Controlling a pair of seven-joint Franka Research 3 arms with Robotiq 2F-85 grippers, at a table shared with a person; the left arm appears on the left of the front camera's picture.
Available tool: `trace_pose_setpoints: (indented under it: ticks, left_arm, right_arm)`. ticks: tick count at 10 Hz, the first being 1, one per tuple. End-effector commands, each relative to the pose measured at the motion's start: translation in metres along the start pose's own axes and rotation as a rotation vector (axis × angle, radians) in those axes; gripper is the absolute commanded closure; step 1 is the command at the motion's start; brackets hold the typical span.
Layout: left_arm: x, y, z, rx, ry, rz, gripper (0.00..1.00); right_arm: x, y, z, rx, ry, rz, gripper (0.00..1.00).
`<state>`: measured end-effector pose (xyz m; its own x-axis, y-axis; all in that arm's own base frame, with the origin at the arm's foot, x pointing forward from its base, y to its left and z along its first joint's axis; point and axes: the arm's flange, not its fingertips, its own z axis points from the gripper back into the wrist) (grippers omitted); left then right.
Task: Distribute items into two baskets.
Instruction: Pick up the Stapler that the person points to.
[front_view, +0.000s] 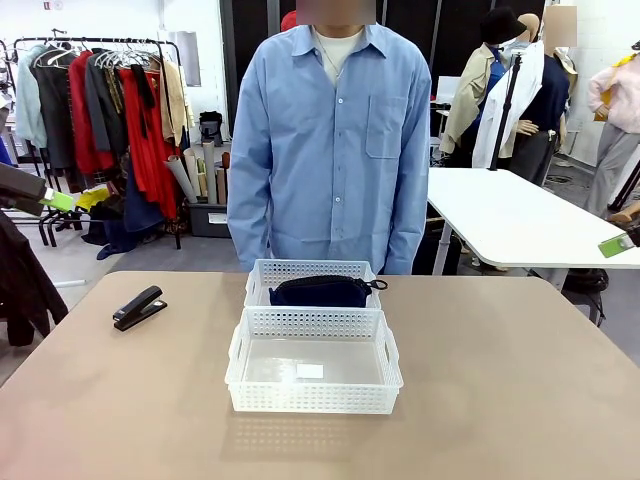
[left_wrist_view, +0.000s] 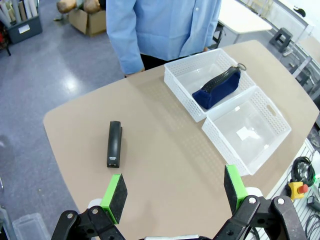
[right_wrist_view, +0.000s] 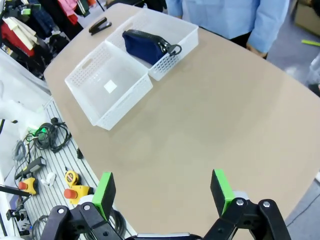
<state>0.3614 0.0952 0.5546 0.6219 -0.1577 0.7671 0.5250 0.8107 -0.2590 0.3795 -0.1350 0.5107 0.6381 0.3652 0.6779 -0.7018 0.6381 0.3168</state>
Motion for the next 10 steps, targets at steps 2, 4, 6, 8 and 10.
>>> trace_pose_setpoints:
  ticks: [2, 4, 6, 8, 10]
  left_arm:
    - [0.0000, 0.0009, -0.0012, -0.016, -0.019, -0.005, 0.00]
    - [0.0000, 0.0009, -0.0012, -0.016, -0.019, -0.005, 0.00]
    - [0.0000, 0.0009, -0.0012, -0.016, -0.019, -0.005, 0.00]
    - [0.0000, 0.0009, -0.0012, -0.016, -0.019, -0.005, 0.00]
    - [0.0000, 0.0009, -0.0012, -0.016, -0.019, -0.005, 0.00]
  right_arm:
    - [0.0012, -0.0007, 0.0012, -0.001, 0.004, 0.003, 0.00]
    - [0.0012, -0.0007, 0.0012, -0.001, 0.004, 0.003, 0.00]
    - [0.0012, -0.0007, 0.0012, -0.001, 0.004, 0.003, 0.00]
    - [0.0012, -0.0007, 0.0012, -0.001, 0.004, 0.003, 0.00]
    - [0.0012, -0.0007, 0.0012, -0.001, 0.004, 0.003, 0.00]
